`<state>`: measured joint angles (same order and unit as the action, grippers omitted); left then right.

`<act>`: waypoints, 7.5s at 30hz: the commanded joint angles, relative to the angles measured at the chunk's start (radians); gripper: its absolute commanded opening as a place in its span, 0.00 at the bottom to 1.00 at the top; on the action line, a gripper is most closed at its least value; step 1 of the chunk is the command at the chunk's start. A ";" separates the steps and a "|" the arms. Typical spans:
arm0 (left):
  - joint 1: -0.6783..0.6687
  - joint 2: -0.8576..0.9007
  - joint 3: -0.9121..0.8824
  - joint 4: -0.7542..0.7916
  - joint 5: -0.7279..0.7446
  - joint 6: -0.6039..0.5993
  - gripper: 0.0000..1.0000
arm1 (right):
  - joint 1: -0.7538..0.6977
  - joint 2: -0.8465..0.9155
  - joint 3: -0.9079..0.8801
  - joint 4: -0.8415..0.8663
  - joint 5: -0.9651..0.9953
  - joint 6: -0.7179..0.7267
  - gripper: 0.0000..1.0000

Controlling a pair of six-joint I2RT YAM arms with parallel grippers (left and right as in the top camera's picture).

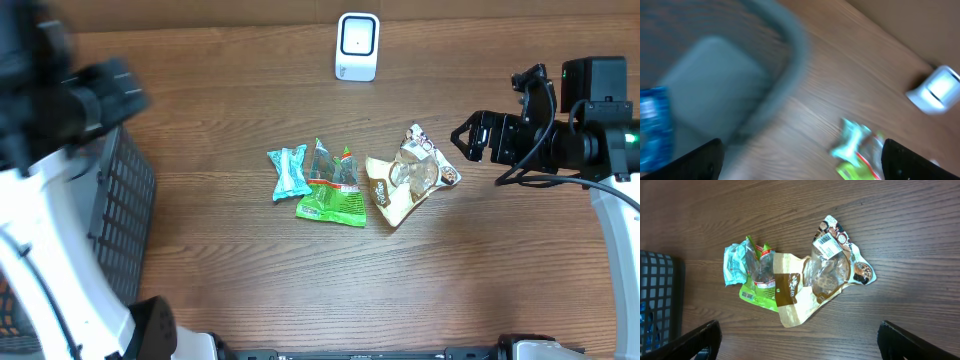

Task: Scan the item barcode
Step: 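Carry the mushroom bag to the table and release it right of the green packet, then grasp the blue packet in the basket with the left gripper and lift it, then place the blue packet on the table left of the green packet, then raise the left arm aside and lower the right gripper onto the mushroom bag, then grasp the mushroom bag with the right gripper and turn it over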

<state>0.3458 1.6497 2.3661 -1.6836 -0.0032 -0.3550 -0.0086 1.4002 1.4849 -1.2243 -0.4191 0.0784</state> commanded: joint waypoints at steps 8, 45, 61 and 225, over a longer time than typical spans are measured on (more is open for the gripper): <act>0.509 -0.082 -0.308 0.061 -0.026 0.115 0.91 | 0.002 -0.001 0.011 -0.013 -0.001 -0.002 1.00; 0.637 0.006 -1.352 1.071 -0.187 0.488 0.87 | 0.002 0.000 0.011 0.002 -0.001 -0.034 1.00; 0.627 0.078 -1.408 1.096 -0.132 0.317 0.04 | 0.002 0.000 0.011 0.008 -0.001 -0.030 1.00; -0.497 0.031 -0.185 0.359 0.206 0.198 1.00 | 0.051 0.463 -0.403 0.808 0.299 0.538 0.88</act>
<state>-0.1501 1.6787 2.1838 -1.3243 0.2047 -0.1761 0.0525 1.8519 1.0733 -0.4263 -0.0505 0.4366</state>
